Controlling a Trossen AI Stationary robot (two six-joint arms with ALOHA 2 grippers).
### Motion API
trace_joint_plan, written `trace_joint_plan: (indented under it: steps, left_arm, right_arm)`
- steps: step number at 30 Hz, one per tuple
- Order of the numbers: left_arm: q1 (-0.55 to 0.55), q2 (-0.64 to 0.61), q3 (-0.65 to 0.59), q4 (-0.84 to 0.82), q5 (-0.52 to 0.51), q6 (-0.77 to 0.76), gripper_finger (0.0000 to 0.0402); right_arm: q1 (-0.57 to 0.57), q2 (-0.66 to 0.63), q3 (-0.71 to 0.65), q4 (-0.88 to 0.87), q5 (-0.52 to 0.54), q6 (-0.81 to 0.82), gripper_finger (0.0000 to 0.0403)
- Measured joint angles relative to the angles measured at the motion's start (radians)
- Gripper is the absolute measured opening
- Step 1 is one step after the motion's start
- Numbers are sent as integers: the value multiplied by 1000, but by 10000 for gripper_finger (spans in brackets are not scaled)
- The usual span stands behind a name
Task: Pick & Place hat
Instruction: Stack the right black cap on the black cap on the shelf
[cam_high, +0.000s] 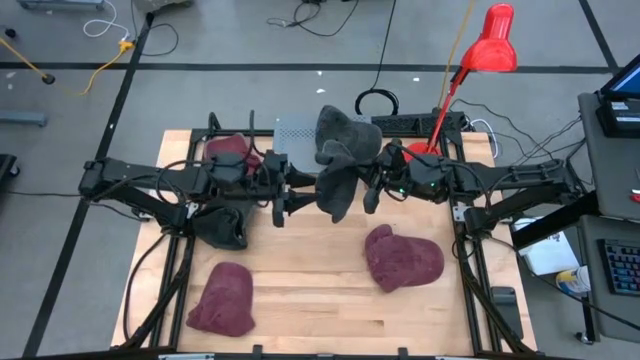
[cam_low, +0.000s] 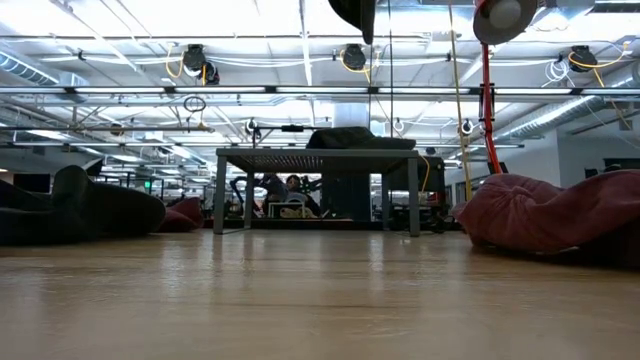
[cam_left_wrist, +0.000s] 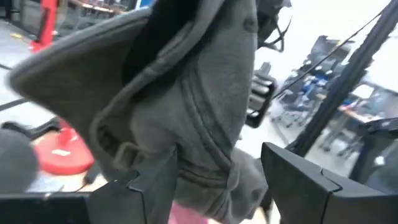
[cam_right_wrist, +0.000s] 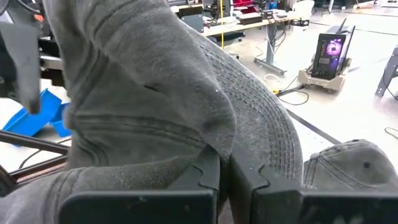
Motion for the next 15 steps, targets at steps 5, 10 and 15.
trace_joint_plan:
  steps: [5,10,15]
  left_arm:
    - [-1,16,2,49,28,2,184]
    - [-1,28,0,48,6,-26,135]
    - [-1,29,0,41,-2,-10,95]
  right_arm:
    - [-2,0,0,16,-3,0,0]
    - [-2,0,0,22,-5,-3,0]
    - [-2,0,-1,7,-6,-3,0]
